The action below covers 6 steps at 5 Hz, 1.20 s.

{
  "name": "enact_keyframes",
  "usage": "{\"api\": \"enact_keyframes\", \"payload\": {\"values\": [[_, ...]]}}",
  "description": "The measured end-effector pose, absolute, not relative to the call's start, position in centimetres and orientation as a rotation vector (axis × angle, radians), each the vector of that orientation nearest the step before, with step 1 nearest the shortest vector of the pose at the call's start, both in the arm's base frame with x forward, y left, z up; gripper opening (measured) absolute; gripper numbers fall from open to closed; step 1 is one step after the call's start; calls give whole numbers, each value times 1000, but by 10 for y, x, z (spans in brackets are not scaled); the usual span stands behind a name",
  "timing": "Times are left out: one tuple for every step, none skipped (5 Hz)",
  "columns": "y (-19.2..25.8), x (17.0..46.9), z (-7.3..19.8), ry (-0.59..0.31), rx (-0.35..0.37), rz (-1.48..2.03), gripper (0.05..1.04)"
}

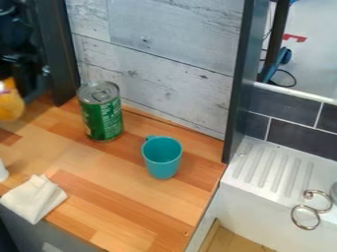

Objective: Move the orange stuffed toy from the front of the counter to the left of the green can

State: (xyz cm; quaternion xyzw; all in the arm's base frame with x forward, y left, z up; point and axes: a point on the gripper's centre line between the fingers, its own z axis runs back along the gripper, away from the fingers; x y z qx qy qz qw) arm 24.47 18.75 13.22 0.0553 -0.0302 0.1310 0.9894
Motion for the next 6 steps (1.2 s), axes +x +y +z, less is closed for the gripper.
{"api": "enact_keyframes", "payload": {"values": [[207, 243, 120, -42, 133, 291, 505], [225, 258, 111, -64, 184, 342, 505], [238, 274, 100, -85, 185, 395, 505], [247, 287, 81, -94, 181, 467, 505], [253, 295, 65, -77, 166, 496, 505], [254, 297, 46, -51, 156, 506, 505]]}}
